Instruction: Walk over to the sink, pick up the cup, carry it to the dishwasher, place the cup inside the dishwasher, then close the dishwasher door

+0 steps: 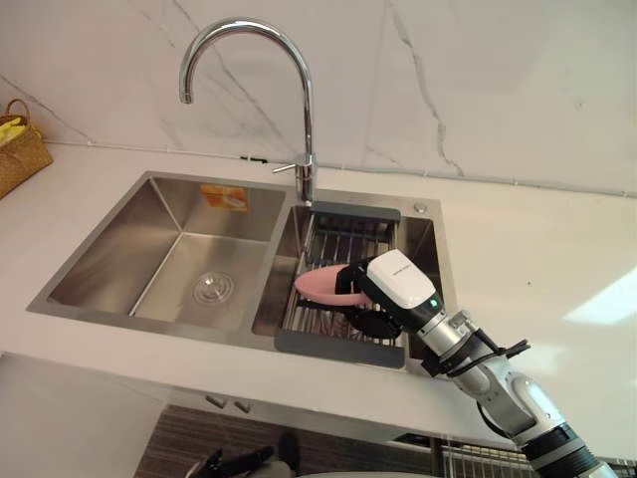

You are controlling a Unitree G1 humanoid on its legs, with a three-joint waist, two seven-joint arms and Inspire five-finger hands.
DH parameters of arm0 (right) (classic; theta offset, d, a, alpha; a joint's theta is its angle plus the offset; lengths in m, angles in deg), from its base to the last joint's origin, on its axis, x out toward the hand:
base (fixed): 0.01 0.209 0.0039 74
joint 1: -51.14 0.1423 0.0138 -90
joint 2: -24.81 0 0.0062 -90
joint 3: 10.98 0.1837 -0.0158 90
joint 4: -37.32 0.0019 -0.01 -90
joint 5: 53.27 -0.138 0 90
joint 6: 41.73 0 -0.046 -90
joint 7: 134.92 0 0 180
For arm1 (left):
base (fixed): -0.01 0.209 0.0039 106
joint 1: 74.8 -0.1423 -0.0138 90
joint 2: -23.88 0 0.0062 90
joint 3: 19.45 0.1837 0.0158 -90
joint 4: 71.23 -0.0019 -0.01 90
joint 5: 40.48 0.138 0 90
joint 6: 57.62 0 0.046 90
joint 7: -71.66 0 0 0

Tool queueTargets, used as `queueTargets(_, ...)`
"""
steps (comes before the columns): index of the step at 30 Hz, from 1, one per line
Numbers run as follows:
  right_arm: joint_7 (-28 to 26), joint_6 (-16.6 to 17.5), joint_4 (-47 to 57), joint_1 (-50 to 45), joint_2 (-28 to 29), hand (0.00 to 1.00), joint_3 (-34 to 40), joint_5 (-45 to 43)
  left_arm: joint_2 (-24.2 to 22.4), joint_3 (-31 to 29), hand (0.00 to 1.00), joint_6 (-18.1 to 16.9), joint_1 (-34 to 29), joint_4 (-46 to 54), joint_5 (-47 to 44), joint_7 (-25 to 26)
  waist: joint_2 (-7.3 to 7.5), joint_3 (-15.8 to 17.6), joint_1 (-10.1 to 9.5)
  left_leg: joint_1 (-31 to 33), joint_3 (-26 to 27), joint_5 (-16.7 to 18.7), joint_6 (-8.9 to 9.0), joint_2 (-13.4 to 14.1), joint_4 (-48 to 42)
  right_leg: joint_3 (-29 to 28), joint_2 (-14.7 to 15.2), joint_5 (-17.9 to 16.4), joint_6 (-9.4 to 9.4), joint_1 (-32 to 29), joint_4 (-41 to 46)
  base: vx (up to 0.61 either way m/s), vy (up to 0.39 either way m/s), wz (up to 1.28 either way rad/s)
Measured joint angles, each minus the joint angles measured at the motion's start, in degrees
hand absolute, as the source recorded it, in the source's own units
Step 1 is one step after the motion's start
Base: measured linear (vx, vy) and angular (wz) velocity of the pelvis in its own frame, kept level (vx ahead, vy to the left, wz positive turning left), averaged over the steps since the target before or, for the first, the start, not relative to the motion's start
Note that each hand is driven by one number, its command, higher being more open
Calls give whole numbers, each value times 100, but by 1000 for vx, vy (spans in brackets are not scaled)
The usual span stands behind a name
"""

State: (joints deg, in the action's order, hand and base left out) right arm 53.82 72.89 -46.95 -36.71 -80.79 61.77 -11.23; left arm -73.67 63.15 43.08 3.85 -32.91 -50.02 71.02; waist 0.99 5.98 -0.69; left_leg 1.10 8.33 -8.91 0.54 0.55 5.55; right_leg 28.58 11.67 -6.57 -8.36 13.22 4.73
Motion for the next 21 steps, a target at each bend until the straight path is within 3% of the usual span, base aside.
queueTargets(7, 19, -343, 757, 201, -81, 0, 513, -618, -2, -4, 100, -46, -5, 7, 4, 7, -9, -9, -10, 46, 88, -88, 7, 106, 0, -95, -114, -11, 29, -43, -99, -62, -44, -6)
queueTargets(10, 151, -608, 841, 466, -89, 0, 1172, -1314, -8, -9, 100, -45, -7, 16, 2, 15, -11, -11, -12, 43, 175, -108, 8, 141, 0, -178, -145, -13, 52, -56, -159, -44, -33, -13)
queueTargets(12, 313, -769, 855, 654, -82, 0, 1806, -2297, -9, -8, 100, -41, -8, 14, 5, 25, -13, -17, -1, 24, 211, -112, 5, 154, 0, -221, -150, 13, 83, -56, -167, -25, -27, -10)
queueTargets(16, 1040, -861, 891, 815, 240, 0, 2844, -4301, -40, -1, 100, 13, -20, 9, 5, 53, -42, -70, 13, -76, 342, -134, 13, 190, 0, -372, -147, 92, 133, -52, -163, 2, -16, -16)
queueTargets(21, 2294, -1004, 1071, 803, 526, 0, 3789, -4444, -68, 17, 100, 153, -63, 7, 9, 65, -127, -130, 196, -212, 536, -121, 29, 265, 1, -603, -155, 116, 141, -93, -66, -16, -19, -24)
